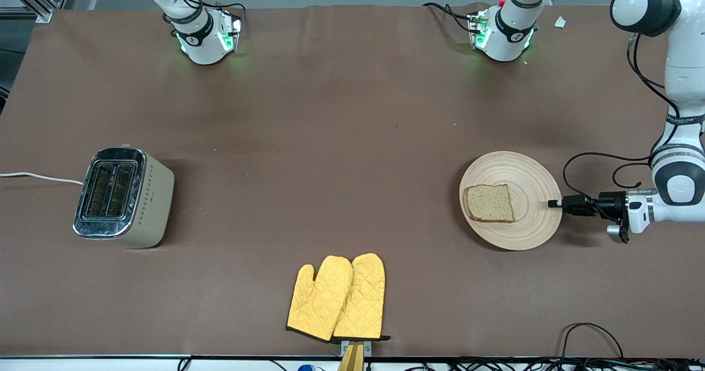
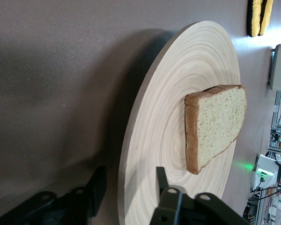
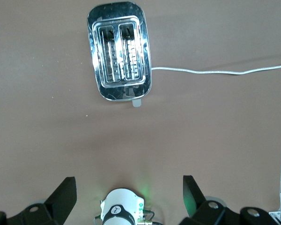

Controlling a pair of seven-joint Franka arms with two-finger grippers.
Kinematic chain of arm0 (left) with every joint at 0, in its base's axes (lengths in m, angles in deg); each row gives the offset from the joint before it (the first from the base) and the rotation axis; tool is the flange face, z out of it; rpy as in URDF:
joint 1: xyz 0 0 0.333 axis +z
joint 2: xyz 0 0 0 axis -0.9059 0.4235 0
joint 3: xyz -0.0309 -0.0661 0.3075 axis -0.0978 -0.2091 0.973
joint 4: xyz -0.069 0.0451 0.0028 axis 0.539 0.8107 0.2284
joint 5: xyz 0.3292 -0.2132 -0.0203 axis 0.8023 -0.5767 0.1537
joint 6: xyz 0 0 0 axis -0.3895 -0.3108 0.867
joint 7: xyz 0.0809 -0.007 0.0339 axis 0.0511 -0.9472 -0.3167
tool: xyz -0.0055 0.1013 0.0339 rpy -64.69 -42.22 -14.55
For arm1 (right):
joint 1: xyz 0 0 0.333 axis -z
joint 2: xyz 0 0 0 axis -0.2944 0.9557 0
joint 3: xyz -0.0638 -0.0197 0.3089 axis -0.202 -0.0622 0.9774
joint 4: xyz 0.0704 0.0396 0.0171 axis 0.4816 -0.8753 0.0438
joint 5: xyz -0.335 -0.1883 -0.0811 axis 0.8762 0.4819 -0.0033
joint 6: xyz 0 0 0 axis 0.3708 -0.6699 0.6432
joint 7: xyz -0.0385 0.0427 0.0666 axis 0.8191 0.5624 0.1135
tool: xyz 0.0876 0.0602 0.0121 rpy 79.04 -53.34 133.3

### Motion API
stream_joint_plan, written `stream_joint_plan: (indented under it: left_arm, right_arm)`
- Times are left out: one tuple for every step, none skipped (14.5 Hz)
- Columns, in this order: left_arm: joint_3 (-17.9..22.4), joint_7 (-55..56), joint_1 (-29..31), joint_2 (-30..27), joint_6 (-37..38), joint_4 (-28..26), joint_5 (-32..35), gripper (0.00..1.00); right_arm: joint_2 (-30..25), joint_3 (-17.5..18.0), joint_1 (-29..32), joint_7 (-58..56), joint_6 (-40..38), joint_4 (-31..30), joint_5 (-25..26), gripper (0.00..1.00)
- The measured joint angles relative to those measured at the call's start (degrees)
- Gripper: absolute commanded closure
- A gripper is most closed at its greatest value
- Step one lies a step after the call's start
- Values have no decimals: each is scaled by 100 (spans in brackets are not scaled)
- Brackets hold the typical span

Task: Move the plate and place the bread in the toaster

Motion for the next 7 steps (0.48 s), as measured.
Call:
stream_joint_plan:
  left_arm:
    - [0,-45,16,0,2,0,0,100]
    - [0,-107,30,0,5,0,0,100]
    - [-4,-166,42,-1,38,6,-27,100]
    - [-23,-205,72,-15,148,31,-82,100]
    - [-52,-205,82,-28,156,38,-81,100]
    - [-119,-205,85,-35,156,48,-81,100]
    - [-250,-165,96,-44,163,58,-81,100]
  right_arm:
    - [1,10,-7,0,147,0,-4,0]
    - [1,24,-23,0,273,-2,-8,0]
    - [3,40,-54,0,374,-3,-19,0]
    - [8,57,-112,0,458,-4,-52,0]
    - [16,63,-209,3,495,-6,-115,0]
    - [31,72,-326,12,510,-16,-189,0]
    - [53,78,-440,16,513,-30,-257,0]
